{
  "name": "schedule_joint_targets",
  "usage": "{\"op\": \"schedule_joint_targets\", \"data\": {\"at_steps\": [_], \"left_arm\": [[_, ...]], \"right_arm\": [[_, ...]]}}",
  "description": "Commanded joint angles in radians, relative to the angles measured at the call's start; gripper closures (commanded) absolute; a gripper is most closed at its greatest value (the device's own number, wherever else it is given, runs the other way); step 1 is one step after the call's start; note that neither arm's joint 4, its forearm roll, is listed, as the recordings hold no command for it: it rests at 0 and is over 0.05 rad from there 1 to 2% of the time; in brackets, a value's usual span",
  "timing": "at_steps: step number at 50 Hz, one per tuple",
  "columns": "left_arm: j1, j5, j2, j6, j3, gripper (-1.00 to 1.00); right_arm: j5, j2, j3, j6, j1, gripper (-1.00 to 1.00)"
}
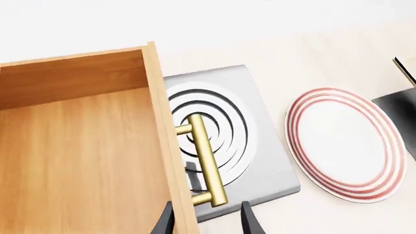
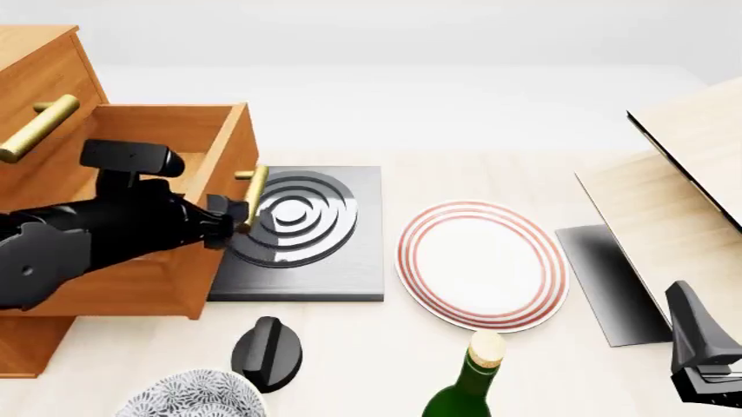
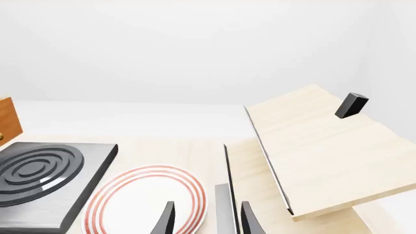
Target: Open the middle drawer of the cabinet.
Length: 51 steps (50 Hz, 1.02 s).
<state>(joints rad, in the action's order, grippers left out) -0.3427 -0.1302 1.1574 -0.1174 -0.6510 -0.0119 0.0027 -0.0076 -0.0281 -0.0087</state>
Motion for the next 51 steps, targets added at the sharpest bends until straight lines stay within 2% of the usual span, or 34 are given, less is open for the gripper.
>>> {"op": "schedule_joint_targets", "data": {"at_steps": [1,7,14,20,21,23,26,29,30,33,35,41,46,48,50,51], "left_arm": [[-0.259,-0.030,0.028,-0.002,-0.030,-1.00],[-0.282,-0.063,-0.014,-0.007,-0.044,-1.00],[-0.254,-0.088,-0.085,-0.014,-0.049,-1.00],[-0.158,-0.171,-0.299,0.065,-0.085,-1.00],[-0.158,-0.172,-0.300,0.065,-0.085,-1.00],[-0.094,-0.211,-0.411,0.135,-0.100,-1.00],[-0.055,-0.230,-0.485,0.167,-0.108,-1.00],[-0.005,-0.260,-0.560,0.181,-0.116,-1.00],[0.035,-0.280,-0.625,0.207,-0.123,-1.00],[0.079,-0.302,-0.693,0.236,-0.139,-1.00],[0.129,-0.358,-0.777,0.252,-0.175,-1.00],[0.188,-0.419,-0.886,0.256,-0.200,-1.00],[0.243,-0.451,-1.012,0.294,-0.190,-1.00],[0.266,-0.441,-1.093,0.346,-0.170,-1.00],[0.267,-0.449,-1.127,0.314,-0.137,-1.00],[0.293,-0.428,-1.157,0.324,-0.115,-1.00]], "right_arm": [[0.002,-0.001,0.002,0.006,0.002,-1.00],[0.002,-0.001,0.002,0.005,0.002,-1.00],[0.002,-0.001,0.002,0.005,0.002,-1.00],[0.002,-0.001,0.002,0.005,0.002,-1.00],[0.002,-0.001,0.002,0.005,0.002,-1.00],[0.002,-0.001,0.002,0.005,0.002,-1.00],[0.002,-0.001,0.002,0.005,0.002,-1.00],[0.002,-0.001,0.002,0.006,0.002,-1.00],[0.002,-0.001,0.002,0.005,0.002,-1.00],[0.002,-0.001,0.002,0.005,0.002,-1.00],[0.002,-0.001,0.002,0.005,0.002,-1.00],[0.002,-0.001,0.002,0.005,0.001,-1.00],[0.003,-0.001,0.002,0.006,0.002,-1.00],[0.002,-0.001,0.002,0.005,0.001,-1.00],[0.002,-0.001,0.002,0.006,0.002,-1.00],[0.002,-0.001,0.002,0.006,0.002,-1.00]]}}
